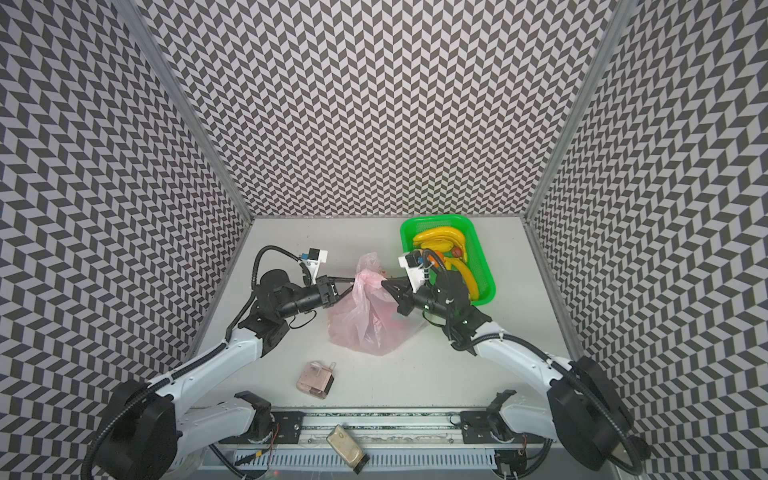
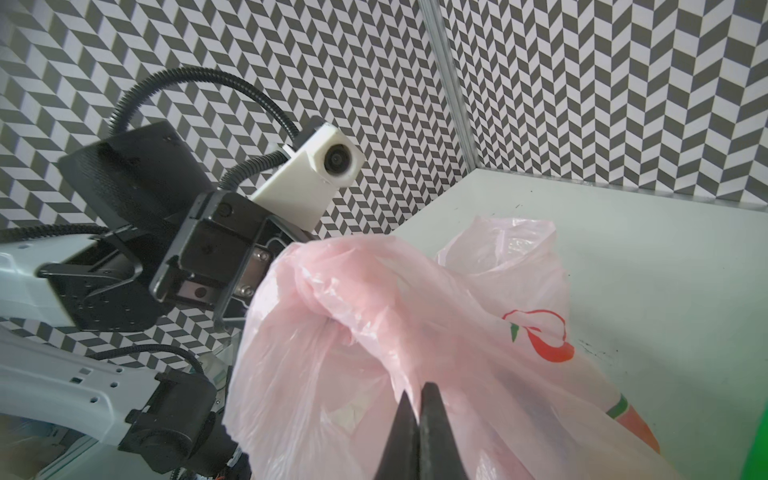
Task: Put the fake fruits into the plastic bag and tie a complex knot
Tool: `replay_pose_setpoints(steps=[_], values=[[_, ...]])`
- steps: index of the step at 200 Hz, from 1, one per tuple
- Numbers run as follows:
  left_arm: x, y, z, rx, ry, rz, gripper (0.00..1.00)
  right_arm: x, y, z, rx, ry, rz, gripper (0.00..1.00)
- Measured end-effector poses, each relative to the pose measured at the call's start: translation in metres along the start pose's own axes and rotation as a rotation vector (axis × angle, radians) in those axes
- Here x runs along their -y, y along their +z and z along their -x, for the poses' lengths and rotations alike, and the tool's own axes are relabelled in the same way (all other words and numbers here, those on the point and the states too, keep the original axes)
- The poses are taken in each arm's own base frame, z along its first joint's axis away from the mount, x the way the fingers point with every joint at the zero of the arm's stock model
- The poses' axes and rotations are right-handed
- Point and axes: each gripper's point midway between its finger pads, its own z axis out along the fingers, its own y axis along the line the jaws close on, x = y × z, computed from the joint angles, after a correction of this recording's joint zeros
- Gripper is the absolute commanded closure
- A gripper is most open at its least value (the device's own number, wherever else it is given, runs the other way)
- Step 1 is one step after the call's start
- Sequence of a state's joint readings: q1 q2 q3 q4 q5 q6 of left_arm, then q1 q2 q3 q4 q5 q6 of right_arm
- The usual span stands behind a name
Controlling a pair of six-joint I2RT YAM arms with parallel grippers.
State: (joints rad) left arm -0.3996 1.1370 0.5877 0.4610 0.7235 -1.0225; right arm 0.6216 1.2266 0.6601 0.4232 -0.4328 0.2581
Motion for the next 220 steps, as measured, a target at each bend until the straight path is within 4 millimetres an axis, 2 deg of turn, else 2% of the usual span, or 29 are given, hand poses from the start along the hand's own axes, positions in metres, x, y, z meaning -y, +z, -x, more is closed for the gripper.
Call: replay_pose_setpoints(steps=[48,97,151,188,216,220], values=[[-0.012,-0.013,0.013,0.041,0.016,0.055,1.00,0.016,-0.011,-0.006,-0.036,0.013,-0.127,1.00],[-0.029,-0.019,0.015,0.056,0.019,0.126,1.00,0.054,-0.031,-0.017,-0.070,0.051,-0.304,1.00],[-0.040,-0.028,0.016,0.077,0.043,0.199,1.00,0.080,-0.049,-0.024,-0.087,0.078,-0.429,1.00],[-0.046,-0.031,0.016,0.083,0.052,0.232,1.00,0.079,-0.052,-0.025,-0.101,0.080,-0.410,1.00],[-0.046,-0.032,0.017,0.084,0.062,0.230,1.00,0.059,-0.051,-0.018,-0.096,0.051,-0.281,1.00],[-0.045,-0.032,0.017,0.083,0.063,0.230,1.00,0.054,-0.050,-0.017,-0.095,0.044,-0.257,0.96]])
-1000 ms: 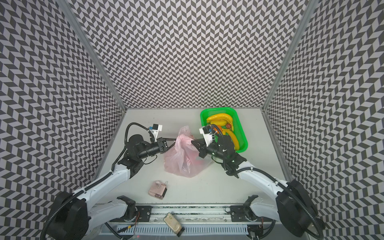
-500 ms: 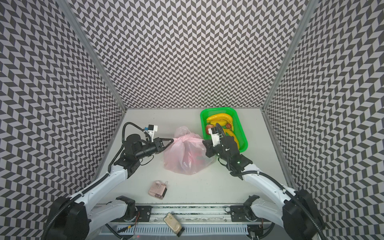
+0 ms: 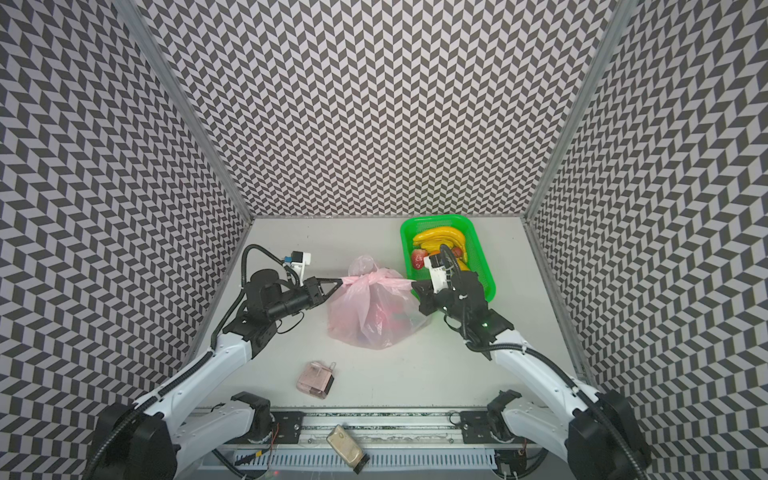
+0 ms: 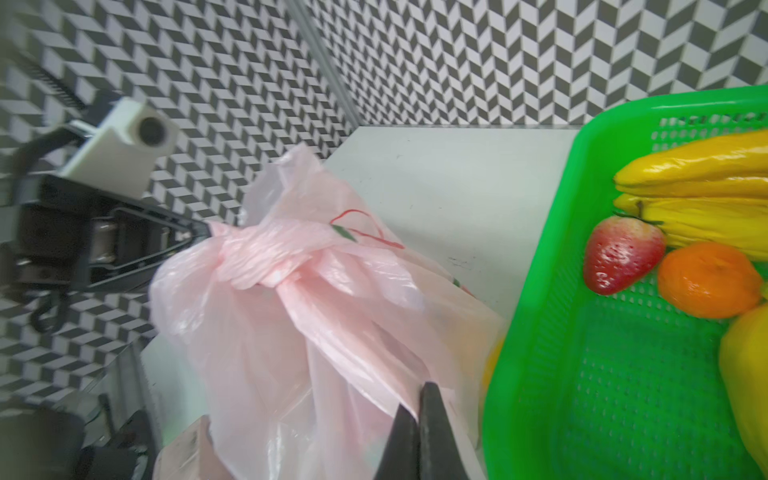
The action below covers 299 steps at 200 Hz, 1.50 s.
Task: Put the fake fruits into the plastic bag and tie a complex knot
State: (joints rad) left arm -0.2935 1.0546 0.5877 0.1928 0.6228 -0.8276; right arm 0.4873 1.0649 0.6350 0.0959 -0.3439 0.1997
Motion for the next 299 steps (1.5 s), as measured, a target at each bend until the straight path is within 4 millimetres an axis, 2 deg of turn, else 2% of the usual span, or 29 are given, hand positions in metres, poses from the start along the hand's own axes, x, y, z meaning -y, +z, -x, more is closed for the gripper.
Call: replay_pose_setpoints(steps=[30,49,62,97,123,148,163,206,224,239,268,299], values=[[0.004,0.000,0.000,-0.005,0.007,-0.017,1.00,-0.019,-0.005,0.005,0.012,-0.046,0.101,0.48],[0.007,0.001,-0.002,-0.012,0.013,-0.032,1.00,-0.021,-0.006,0.005,0.009,-0.058,0.125,0.26],[0.008,0.003,-0.003,-0.017,0.013,-0.036,1.00,-0.021,-0.007,0.006,0.011,-0.062,0.136,0.20],[0.009,0.004,-0.006,-0.026,0.013,-0.041,1.00,-0.021,0.001,0.002,-0.003,-0.060,0.180,0.16],[0.010,0.004,-0.005,-0.022,0.017,-0.045,1.00,-0.018,0.013,-0.016,-0.067,-0.039,0.209,0.18],[0.011,0.004,-0.004,-0.020,0.019,-0.048,1.00,-0.017,0.020,-0.029,-0.109,-0.021,0.224,0.27],[0.011,0.004,-0.004,-0.019,0.020,-0.049,1.00,-0.019,0.024,-0.030,-0.113,-0.023,0.233,0.34],[0.011,0.004,-0.004,-0.018,0.021,-0.050,1.00,-0.027,0.031,-0.020,-0.096,-0.040,0.255,0.47],[0.011,0.004,-0.003,-0.017,0.023,-0.051,1.00,-0.028,0.034,-0.017,-0.092,-0.046,0.259,0.55],[0.012,0.004,-0.003,-0.016,0.023,-0.051,1.00,-0.028,0.037,-0.018,-0.096,-0.045,0.256,0.67],[0.011,0.004,-0.003,-0.016,0.027,-0.051,1.00,-0.027,0.040,-0.019,-0.111,-0.048,0.247,1.00],[0.008,0.003,-0.001,-0.008,0.050,-0.035,1.00,-0.022,0.040,-0.012,-0.131,-0.073,0.196,1.00]])
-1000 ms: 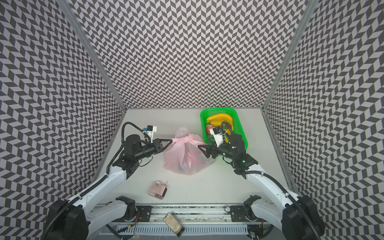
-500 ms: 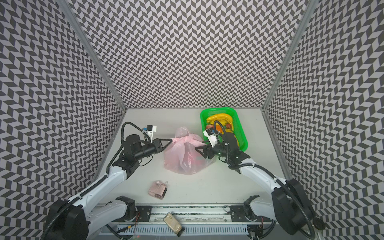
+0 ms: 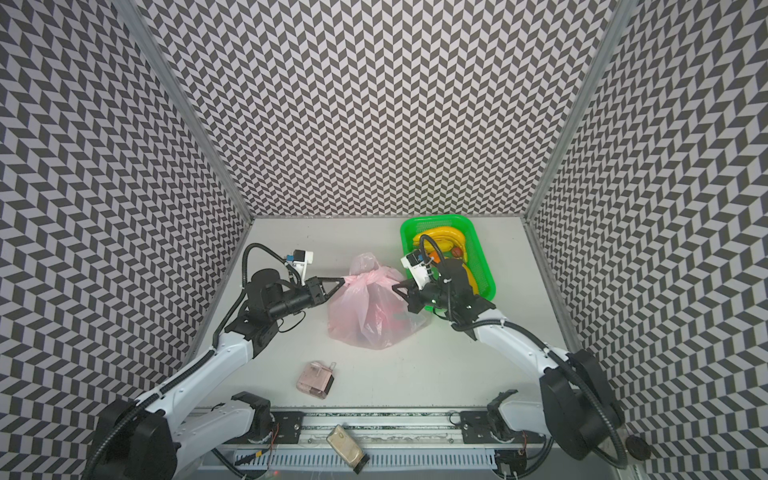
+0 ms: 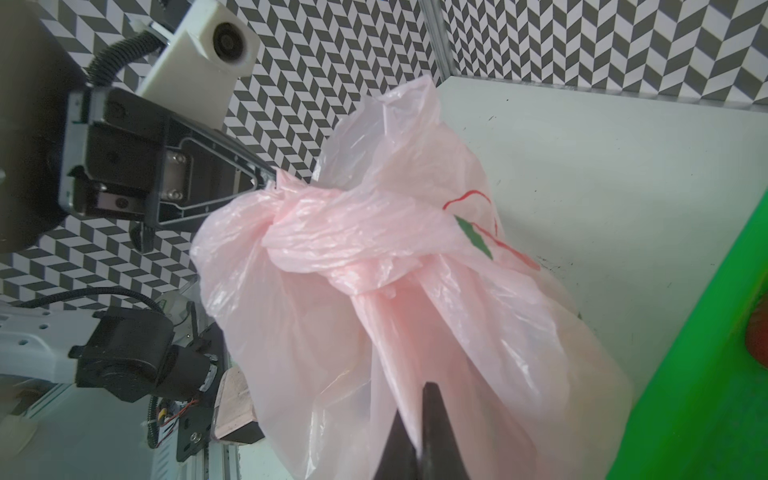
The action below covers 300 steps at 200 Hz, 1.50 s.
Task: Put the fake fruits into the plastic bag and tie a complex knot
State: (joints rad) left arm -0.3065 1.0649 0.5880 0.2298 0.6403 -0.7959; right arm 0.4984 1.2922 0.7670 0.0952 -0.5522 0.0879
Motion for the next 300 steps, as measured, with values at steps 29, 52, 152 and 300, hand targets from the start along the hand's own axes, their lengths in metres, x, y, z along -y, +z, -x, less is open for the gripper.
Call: replay_pose_setpoints(steps=[29,52,152,300], values=[[-0.005,-0.007,0.006,0.028,0.022,0.033,1.00,0.009,-0.011,0.003,0.001,0.004,-0.095,1.00],[-0.010,-0.014,0.013,0.053,0.031,0.055,1.00,0.015,-0.022,0.011,0.028,0.006,-0.176,1.00],[-0.067,-0.046,0.014,0.109,-0.059,0.173,1.00,0.059,-0.041,-0.017,-0.009,0.091,-0.439,1.00],[-0.103,-0.073,0.029,0.226,-0.083,0.261,0.82,0.095,-0.070,-0.041,0.006,0.180,-0.501,0.78]])
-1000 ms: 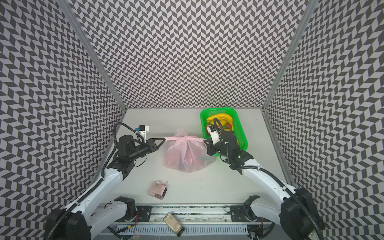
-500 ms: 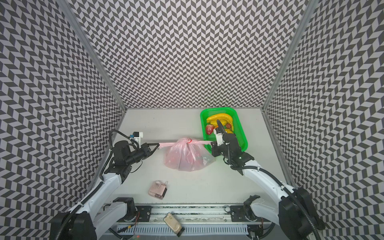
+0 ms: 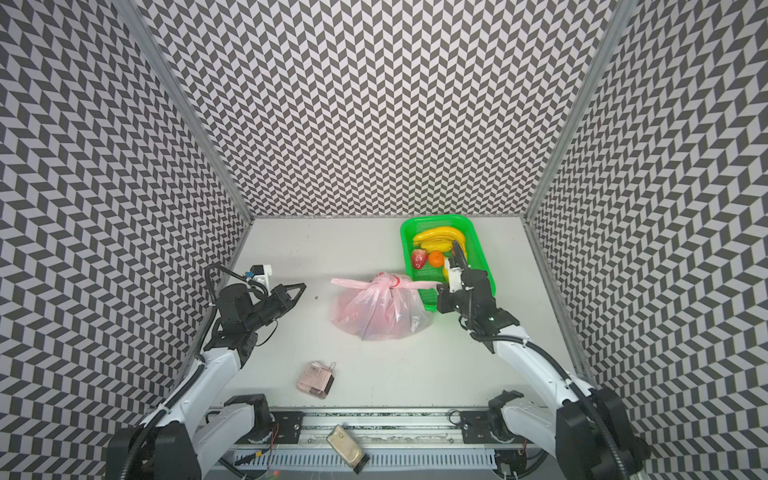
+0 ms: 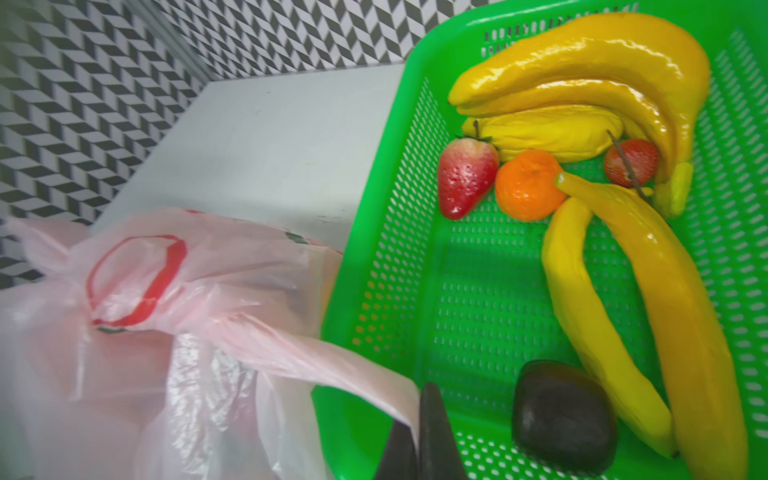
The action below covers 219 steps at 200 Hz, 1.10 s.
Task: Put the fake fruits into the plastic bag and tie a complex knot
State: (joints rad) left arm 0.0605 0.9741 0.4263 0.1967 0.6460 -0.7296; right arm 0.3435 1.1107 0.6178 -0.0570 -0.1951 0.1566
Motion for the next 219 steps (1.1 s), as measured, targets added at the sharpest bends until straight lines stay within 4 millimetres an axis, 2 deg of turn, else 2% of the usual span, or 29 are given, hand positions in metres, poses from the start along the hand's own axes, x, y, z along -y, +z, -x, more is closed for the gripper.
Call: replay_pose_setpoints(steps=[14,37,62,85,100,113,148,188,219], values=[[0.004,0.000,0.000,-0.002,0.003,-0.018,0.70,-0.009,0.000,0.000,-0.003,-0.004,0.050,0.54],[0.010,-0.001,0.002,-0.007,0.010,-0.033,0.59,-0.017,-0.004,0.002,0.002,-0.011,0.093,0.29],[0.028,-0.010,0.018,0.040,0.056,-0.048,0.46,-0.023,-0.019,0.018,0.056,-0.026,0.102,0.12],[0.051,-0.026,0.040,0.131,0.142,-0.062,0.26,-0.021,-0.042,0.042,0.155,-0.028,0.071,0.00],[0.062,-0.037,0.054,0.195,0.204,-0.061,0.10,-0.013,-0.059,0.059,0.228,-0.025,0.022,0.01],[0.069,-0.046,0.063,0.250,0.252,-0.051,0.01,-0.003,-0.073,0.070,0.282,-0.017,-0.032,0.01],[0.072,-0.055,0.084,0.339,0.320,0.015,0.00,0.034,-0.105,0.083,0.359,0.030,-0.197,0.01],[0.052,-0.052,0.092,0.355,0.332,0.122,0.00,0.068,-0.131,0.070,0.375,0.091,-0.340,0.01],[0.044,-0.052,0.093,0.359,0.339,0.167,0.00,0.083,-0.117,0.031,0.288,0.181,-0.355,0.01]])
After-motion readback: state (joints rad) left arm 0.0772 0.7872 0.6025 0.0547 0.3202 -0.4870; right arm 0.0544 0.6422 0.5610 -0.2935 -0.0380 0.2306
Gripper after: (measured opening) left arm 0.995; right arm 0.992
